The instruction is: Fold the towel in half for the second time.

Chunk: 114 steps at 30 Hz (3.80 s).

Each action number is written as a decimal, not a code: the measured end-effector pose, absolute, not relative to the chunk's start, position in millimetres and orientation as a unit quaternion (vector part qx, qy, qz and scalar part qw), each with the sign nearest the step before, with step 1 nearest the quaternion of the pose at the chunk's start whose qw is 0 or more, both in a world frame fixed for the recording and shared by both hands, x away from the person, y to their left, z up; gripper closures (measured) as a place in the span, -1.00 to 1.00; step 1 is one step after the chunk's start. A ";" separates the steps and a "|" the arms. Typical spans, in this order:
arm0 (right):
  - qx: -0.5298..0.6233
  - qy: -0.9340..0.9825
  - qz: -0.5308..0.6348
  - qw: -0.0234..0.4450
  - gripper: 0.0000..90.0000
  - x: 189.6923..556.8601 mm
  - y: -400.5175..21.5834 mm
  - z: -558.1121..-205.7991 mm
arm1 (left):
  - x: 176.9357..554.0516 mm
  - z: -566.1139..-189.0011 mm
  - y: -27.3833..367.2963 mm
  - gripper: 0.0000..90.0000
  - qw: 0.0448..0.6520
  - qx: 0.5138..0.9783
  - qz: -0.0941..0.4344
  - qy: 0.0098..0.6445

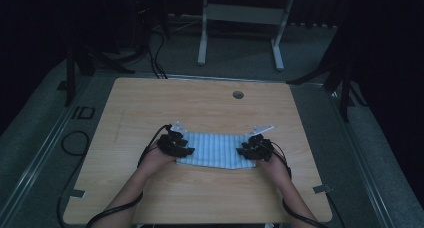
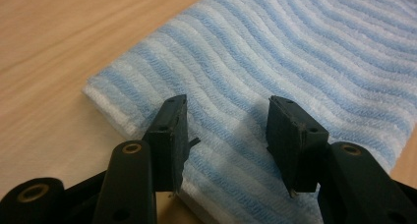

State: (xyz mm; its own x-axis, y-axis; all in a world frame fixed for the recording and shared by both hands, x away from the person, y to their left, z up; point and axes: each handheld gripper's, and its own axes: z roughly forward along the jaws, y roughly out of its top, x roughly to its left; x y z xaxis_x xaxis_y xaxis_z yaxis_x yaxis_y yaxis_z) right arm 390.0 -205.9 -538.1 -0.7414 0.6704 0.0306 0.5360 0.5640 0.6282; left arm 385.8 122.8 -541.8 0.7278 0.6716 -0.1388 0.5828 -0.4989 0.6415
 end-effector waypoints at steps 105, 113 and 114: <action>0.529 0.699 0.385 0.286 -0.70 305.4 -388.1 -543.6 | 266.5 -555.7 303.9 -0.82 0.427 0.709 0.219 0.517; 0.549 0.683 0.392 0.281 -0.69 304.2 -396.9 -550.6 | 264.2 -555.0 308.4 -0.82 0.431 0.689 0.234 0.533; 0.549 0.684 0.388 0.282 -0.69 304.3 -396.7 -551.3 | 264.2 -555.2 308.6 -0.82 0.431 0.689 0.233 0.534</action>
